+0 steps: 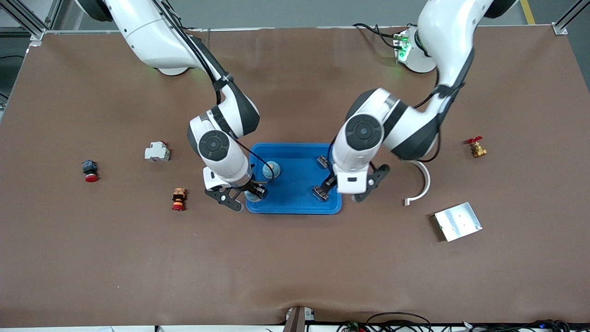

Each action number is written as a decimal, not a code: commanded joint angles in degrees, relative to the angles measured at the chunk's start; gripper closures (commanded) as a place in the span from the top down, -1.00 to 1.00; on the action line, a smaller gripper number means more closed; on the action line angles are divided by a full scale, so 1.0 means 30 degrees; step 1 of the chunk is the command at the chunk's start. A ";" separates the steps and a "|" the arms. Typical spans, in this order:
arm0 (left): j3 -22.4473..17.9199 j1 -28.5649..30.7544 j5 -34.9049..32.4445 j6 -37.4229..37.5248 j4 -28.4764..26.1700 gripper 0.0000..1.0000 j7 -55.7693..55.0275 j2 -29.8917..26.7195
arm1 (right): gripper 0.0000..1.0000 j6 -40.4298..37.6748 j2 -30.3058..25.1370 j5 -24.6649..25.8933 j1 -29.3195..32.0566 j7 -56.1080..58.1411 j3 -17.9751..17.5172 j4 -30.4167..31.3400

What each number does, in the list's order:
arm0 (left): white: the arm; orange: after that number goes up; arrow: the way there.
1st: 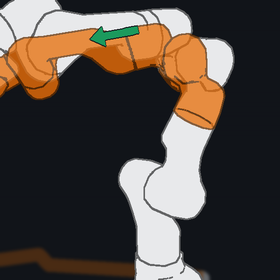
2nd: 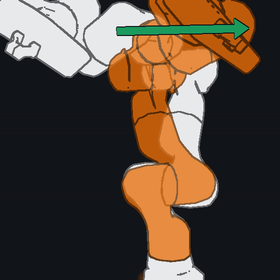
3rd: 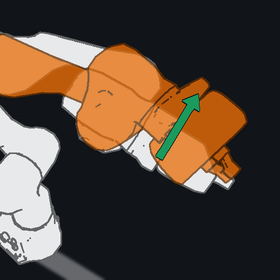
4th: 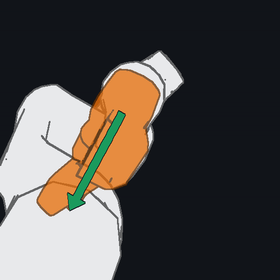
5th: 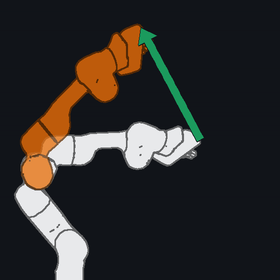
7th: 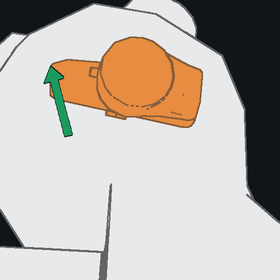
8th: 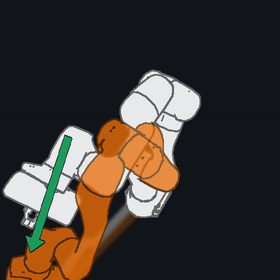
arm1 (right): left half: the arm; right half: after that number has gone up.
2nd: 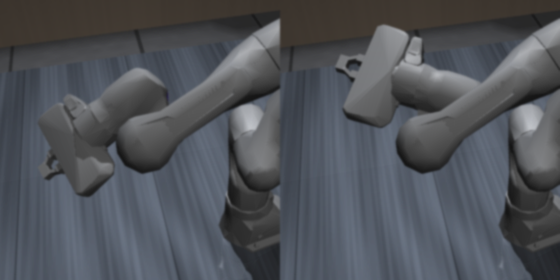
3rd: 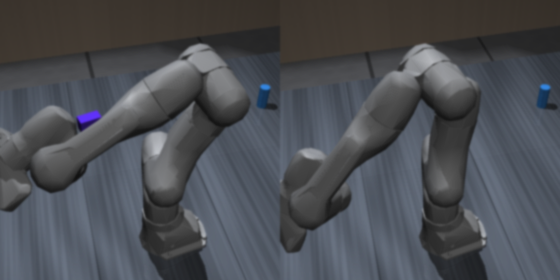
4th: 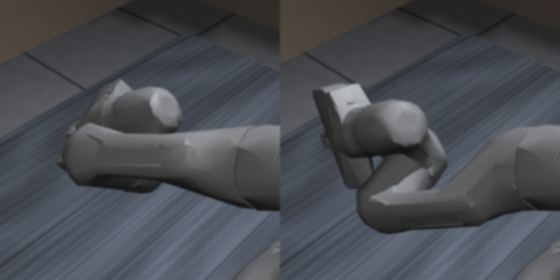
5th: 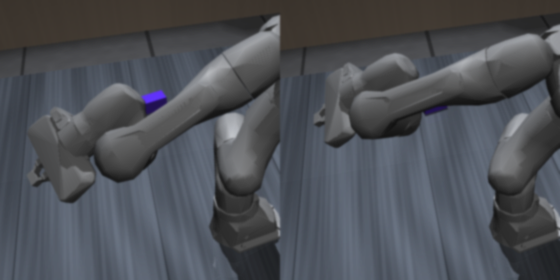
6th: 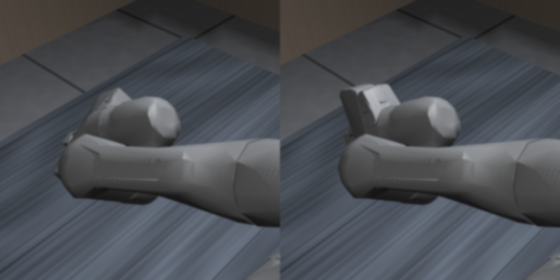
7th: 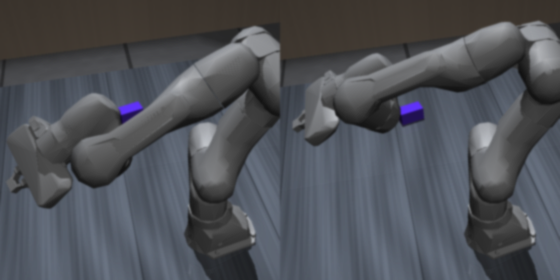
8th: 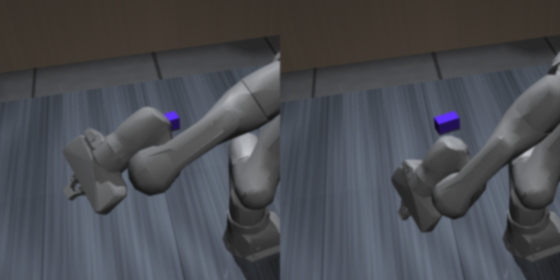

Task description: Place electrolytic capacitor and blue bell in tray

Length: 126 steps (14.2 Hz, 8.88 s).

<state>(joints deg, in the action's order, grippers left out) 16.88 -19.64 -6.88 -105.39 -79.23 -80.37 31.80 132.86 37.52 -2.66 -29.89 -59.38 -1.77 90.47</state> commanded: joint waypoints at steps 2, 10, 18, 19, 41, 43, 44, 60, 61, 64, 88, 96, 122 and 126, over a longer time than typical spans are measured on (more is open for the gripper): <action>0.0088 0.2116 0.0941 0.3363 -0.0806 1.00 0.4599 -0.2861 | -1.00 0.0742 0.0793 0.0331 -0.0262 -0.0627 0.0208 -0.0742; 0.0117 0.7182 0.1940 0.7327 -0.3377 1.00 1.5173 -0.7312 | -1.00 0.0978 0.1761 0.0360 -0.0701 -0.1153 0.0208 -0.1241; 0.0088 1.2636 0.1971 0.6890 -0.8008 1.00 2.5376 -1.1623 | -1.00 0.1037 0.2933 0.0535 -0.1287 -0.1915 0.0267 -0.2178; 0.0088 1.3133 0.1971 0.6568 -0.8564 1.00 2.5992 -1.1946 | -1.00 0.1037 0.2991 0.0565 -0.1316 -0.1916 0.0267 -0.2178; -0.0029 1.3812 0.3436 0.0203 -1.2916 1.00 2.7669 -1.4383 | -1.00 0.1827 0.3519 0.0536 -0.1492 -0.2355 0.0267 -0.2237; -0.0030 1.3812 0.3436 0.1900 -1.0691 1.00 2.7523 -1.3594 | -1.00 0.1799 0.3519 0.0565 -0.1492 -0.2413 0.0267 -0.2237; -0.0030 1.3783 0.3436 0.2603 -0.9171 1.00 2.7377 -1.2807 | -1.00 0.1827 0.3519 0.0565 -0.1492 -0.2530 0.0267 -0.2237; 0.0088 1.3284 0.2675 0.5895 -0.3853 1.00 2.4973 -0.9225 | 1.00 -0.1067 0.2671 0.1854 -0.1083 -0.2297 0.0471 -0.3523; 0.0146 1.3255 0.2384 0.5630 -0.3853 1.00 2.4973 -0.9224 | 1.00 -0.1740 0.2467 0.2173 -0.0937 -0.2094 0.0472 -0.3700; 0.0234 1.3226 0.2176 0.5628 -0.3824 1.00 2.4944 -0.9311 | 1.00 -0.3440 0.1472 0.2733 -0.0060 0.0477 0.0442 -0.3702; -0.2723 0.9829 0.2176 0.5188 -0.3649 1.00 2.5002 -0.9547 | 1.00 -0.9361 -0.2220 0.2968 0.7730 1.8256 0.0853 -0.3555; -0.5271 0.7340 0.2147 0.5247 -0.3443 1.00 2.5002 -0.9547 | 1.00 -1.1206 -0.4593 0.2704 1.0753 2.3162 0.0823 -0.3526; -0.6006 0.5901 0.2147 0.5394 -0.3414 1.00 2.5557 -1.0806 | 1.00 -1.3963 -0.9692 0.0682 1.3859 2.0174 -0.1315 -0.3204; -0.5977 0.5901 0.2147 0.5364 -0.3414 1.00 2.5588 -1.0924 | 1.00 -1.4168 -1.0074 0.0653 1.4065 2.0174 -0.1315 -0.3175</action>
<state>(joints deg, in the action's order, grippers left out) -0.94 -1.51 0.85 -88.92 -89.25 -4.32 -0.04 90.65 9.35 0.21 10.92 2.17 -4.68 79.01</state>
